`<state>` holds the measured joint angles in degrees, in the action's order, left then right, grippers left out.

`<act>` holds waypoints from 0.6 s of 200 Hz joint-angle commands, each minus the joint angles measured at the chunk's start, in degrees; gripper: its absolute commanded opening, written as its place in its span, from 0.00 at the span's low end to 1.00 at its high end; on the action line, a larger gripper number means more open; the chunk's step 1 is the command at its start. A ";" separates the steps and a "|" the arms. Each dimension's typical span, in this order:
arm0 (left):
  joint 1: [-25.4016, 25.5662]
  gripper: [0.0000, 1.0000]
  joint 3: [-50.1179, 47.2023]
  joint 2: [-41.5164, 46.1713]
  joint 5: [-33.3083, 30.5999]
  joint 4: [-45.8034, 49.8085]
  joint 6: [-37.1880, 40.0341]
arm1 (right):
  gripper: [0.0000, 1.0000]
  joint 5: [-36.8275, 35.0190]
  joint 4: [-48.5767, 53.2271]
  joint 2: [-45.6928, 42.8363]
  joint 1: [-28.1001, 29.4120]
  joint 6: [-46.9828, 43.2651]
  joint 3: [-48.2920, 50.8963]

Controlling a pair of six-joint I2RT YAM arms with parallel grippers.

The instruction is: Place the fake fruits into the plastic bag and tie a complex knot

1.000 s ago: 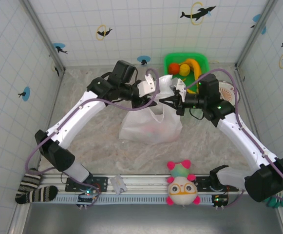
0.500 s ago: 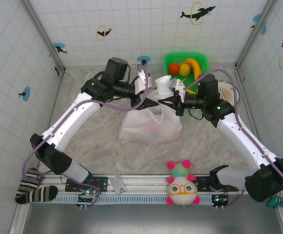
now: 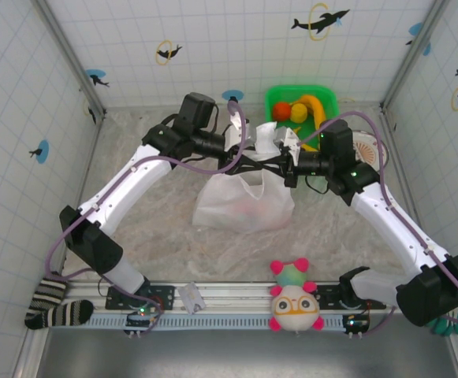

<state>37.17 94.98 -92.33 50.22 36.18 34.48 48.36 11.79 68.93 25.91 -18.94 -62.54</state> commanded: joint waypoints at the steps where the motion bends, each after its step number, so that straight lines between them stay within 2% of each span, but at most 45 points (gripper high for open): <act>1: -0.08 0.51 1.66 -0.40 3.12 -1.19 0.76 | 0.04 1.72 -1.82 -1.41 0.49 -0.76 -1.57; 86: -0.41 0.14 -2.20 2.37 3.59 -4.63 1.38 | 0.11 2.40 -0.03 -1.39 0.43 -2.52 -1.41; 106: -0.40 0.06 -2.67 2.69 3.15 -4.97 1.47 | 0.15 2.09 1.62 -1.41 0.21 -3.44 -1.81; 120: -0.40 0.01 -3.08 2.87 3.02 -5.13 1.47 | 0.21 2.17 3.01 -1.50 0.05 -4.18 -1.93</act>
<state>36.25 93.25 -90.67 53.08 33.34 35.35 48.95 13.58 68.45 25.65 -21.10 -62.52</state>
